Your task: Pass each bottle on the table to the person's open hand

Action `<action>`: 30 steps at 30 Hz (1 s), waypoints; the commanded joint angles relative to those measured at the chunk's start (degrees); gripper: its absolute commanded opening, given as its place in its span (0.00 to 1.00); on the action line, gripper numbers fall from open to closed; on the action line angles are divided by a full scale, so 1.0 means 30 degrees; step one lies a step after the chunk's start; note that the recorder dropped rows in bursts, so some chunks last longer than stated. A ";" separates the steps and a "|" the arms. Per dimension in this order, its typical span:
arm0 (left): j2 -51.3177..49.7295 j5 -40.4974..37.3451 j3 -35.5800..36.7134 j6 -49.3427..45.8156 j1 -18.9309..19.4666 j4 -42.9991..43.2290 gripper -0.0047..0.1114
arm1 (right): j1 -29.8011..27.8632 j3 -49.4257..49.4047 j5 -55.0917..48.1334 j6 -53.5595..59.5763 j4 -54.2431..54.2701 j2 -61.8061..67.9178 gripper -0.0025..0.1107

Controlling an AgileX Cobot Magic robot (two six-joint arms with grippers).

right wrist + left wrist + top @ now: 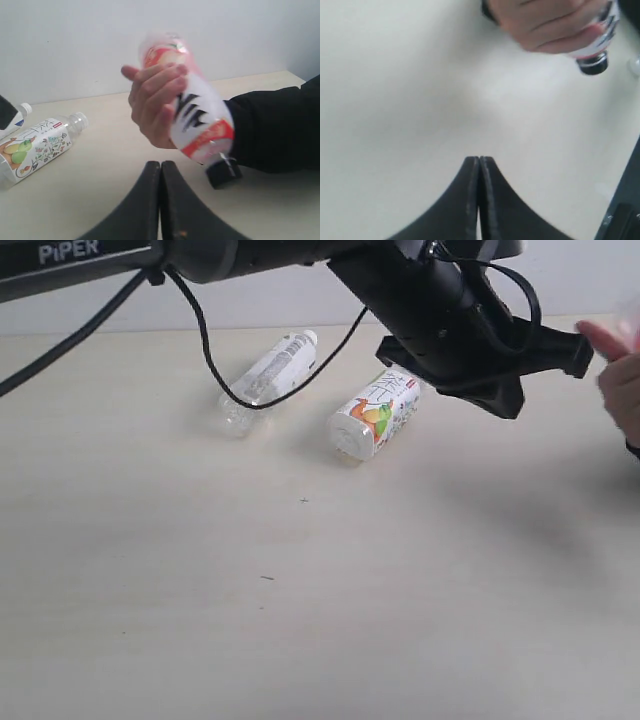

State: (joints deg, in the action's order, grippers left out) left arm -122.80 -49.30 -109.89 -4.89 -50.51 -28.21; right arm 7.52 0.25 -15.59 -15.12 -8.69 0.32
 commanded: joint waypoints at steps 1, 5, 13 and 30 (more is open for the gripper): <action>0.0961 -0.2767 0.0078 0.0431 0.0132 0.3954 0.04 | 0.0038 -0.0084 0.0159 -0.0009 -0.0076 -0.0106 0.02; 0.1456 -0.5143 0.0235 0.1808 0.0216 0.7536 0.04 | 0.0038 -0.0084 0.0159 -0.0009 -0.0076 -0.0106 0.02; 0.3147 -0.5580 0.2052 0.1629 0.1194 0.8343 0.04 | 0.0038 -0.0084 0.0159 -0.0009 -0.0076 -0.0106 0.02; 0.9387 -0.0602 1.2025 -0.0193 0.5172 0.7917 0.04 | 0.0038 -0.0084 0.0159 -0.0009 -0.0076 -0.0106 0.02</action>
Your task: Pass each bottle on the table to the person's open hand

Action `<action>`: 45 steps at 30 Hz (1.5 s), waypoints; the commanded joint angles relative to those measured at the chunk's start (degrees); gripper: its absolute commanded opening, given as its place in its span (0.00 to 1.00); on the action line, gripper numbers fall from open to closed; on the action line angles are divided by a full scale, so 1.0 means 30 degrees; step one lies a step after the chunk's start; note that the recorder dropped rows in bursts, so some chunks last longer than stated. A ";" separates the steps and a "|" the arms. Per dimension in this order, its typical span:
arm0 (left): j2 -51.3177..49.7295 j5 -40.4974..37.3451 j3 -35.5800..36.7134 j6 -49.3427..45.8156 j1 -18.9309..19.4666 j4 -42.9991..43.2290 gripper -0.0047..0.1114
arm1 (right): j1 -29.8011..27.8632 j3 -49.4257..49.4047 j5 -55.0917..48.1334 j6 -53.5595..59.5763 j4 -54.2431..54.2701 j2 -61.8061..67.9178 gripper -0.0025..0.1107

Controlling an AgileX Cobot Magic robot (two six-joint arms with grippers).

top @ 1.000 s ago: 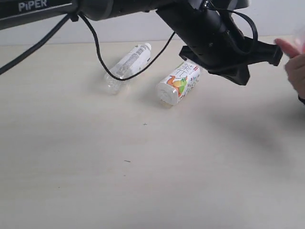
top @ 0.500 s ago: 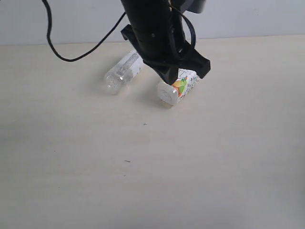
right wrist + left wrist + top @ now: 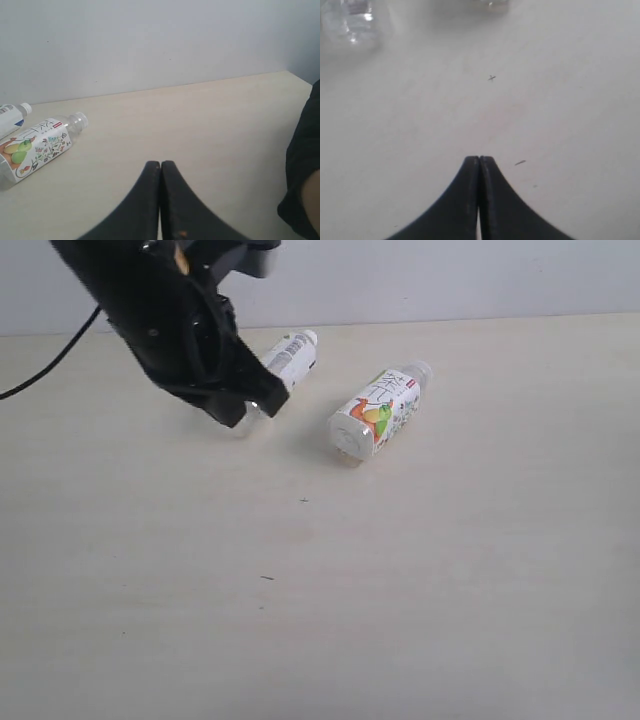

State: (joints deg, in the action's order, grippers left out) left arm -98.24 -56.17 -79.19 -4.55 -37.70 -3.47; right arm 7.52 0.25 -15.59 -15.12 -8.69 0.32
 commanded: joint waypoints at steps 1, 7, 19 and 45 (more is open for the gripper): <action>0.1425 0.2175 0.2262 -0.0304 0.1087 -0.0540 0.04 | 0.0038 -0.0084 0.0159 -0.0009 -0.0076 -0.0106 0.02; 0.1736 0.2890 0.2912 -0.0304 0.1155 -0.0708 0.04 | 0.0038 -0.0084 0.0159 -0.0009 -0.0076 -0.0106 0.02; 0.1736 0.3143 0.2912 -0.0332 0.1155 -0.1419 0.04 | 0.0038 -0.0084 0.0159 -0.0009 -0.0076 -0.0106 0.02; 0.1597 0.6605 0.2875 -0.8141 0.1155 -0.1450 0.04 | 0.0038 -0.0084 0.0159 -0.0009 -0.0076 -0.0106 0.02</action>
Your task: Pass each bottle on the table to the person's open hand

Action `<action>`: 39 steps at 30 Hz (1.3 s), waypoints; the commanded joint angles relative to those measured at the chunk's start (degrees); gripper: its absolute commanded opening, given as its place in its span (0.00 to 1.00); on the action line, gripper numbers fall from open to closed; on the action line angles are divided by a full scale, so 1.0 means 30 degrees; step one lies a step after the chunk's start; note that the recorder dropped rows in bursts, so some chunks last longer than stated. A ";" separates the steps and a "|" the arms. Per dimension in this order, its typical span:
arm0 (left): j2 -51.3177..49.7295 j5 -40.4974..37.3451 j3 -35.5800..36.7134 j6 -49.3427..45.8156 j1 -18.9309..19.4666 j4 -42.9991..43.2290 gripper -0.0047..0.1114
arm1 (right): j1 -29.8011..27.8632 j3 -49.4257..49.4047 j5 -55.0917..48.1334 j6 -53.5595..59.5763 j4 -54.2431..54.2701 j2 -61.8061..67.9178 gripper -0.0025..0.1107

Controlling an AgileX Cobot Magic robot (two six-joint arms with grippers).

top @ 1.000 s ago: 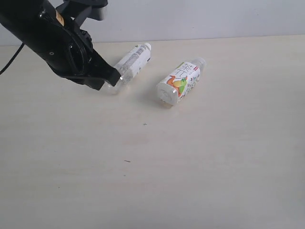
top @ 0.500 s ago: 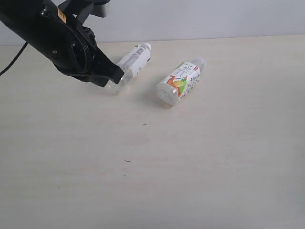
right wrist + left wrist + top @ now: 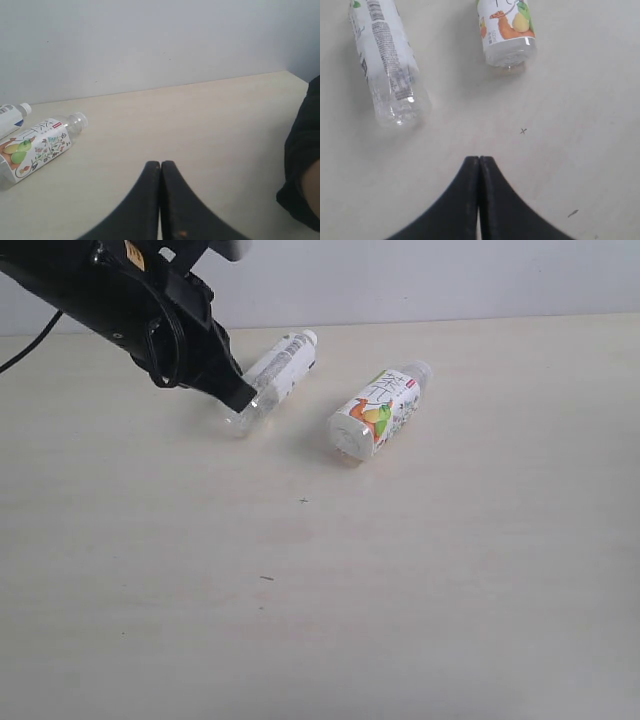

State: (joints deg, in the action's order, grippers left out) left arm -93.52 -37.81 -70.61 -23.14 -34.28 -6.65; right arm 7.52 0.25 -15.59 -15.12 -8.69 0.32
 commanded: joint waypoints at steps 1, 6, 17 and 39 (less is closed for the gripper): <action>0.0026 0.0741 0.0015 -0.2599 0.0017 -0.0610 0.04 | 0.0038 -0.0084 0.0159 -0.0009 -0.0076 -0.0106 0.02; 0.0026 0.2150 0.0015 -0.3064 0.0097 -0.0622 0.04 | 0.0038 -0.0084 0.0159 -0.0009 -0.0076 -0.0106 0.02; -0.0018 0.6107 0.0015 -0.2935 0.0216 -0.0694 0.04 | 0.0038 -0.0084 0.0159 -0.0009 -0.0076 -0.0106 0.02; -0.1669 0.9856 -0.0113 -0.3165 0.0216 -0.0490 0.04 | 0.0038 -0.0084 0.0159 -0.0009 -0.0076 -0.0106 0.02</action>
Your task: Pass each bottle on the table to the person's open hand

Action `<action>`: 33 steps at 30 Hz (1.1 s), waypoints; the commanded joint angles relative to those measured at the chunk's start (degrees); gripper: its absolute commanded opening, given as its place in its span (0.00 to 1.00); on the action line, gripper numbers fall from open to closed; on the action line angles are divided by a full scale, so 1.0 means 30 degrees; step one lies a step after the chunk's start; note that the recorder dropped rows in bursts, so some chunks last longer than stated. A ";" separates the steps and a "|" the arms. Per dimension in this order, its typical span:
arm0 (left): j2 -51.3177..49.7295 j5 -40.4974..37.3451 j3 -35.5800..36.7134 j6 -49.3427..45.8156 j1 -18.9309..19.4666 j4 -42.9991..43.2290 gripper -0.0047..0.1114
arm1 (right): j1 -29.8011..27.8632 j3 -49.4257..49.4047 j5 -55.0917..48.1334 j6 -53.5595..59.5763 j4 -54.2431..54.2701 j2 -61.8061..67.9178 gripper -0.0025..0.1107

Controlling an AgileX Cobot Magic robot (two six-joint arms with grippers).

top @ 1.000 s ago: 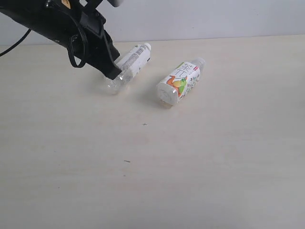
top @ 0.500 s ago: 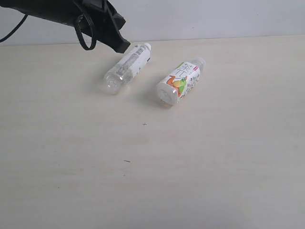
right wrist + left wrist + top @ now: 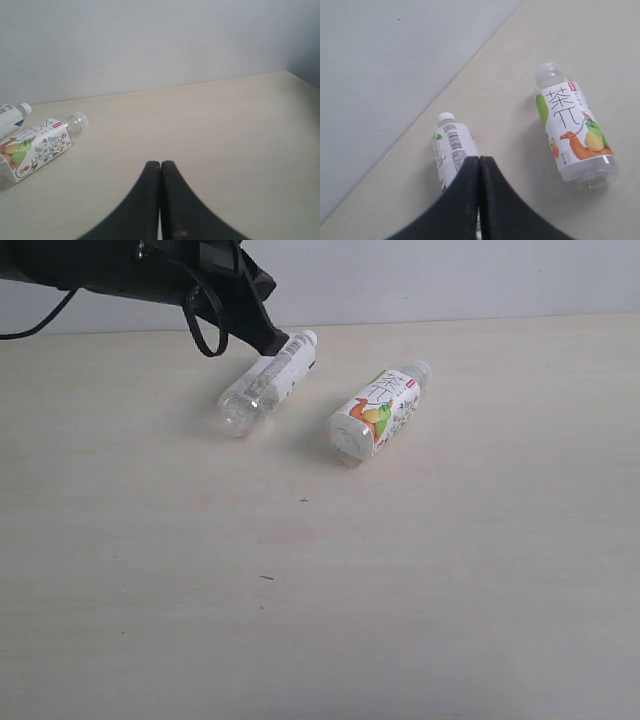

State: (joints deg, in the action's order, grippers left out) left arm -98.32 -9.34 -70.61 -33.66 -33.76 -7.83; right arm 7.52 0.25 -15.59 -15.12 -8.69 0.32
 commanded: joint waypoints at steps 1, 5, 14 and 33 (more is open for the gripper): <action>-0.0069 -0.0018 -0.0425 0.1475 0.0209 -0.0097 0.04 | 0.0038 -0.0084 0.0159 -0.0009 -0.0076 -0.0106 0.02; -0.0069 -0.1591 -0.0959 0.2115 0.0908 -0.0209 0.04 | 0.0038 -0.0084 0.0159 -0.0009 -0.0076 -0.0106 0.02; -0.0080 -0.1774 -0.0959 0.2383 0.2679 -0.1306 0.04 | 0.0038 -0.0084 0.0159 -0.0009 -0.0076 -0.0106 0.02; -0.3087 -0.1025 -0.2264 0.2088 0.2717 -0.1089 0.04 | 0.0038 -0.0084 0.0159 -0.0009 -0.0076 -0.0106 0.02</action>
State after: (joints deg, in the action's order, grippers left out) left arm -106.13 -10.01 -74.98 -27.30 -25.72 -11.64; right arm 7.52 0.25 -15.59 -15.12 -8.69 0.32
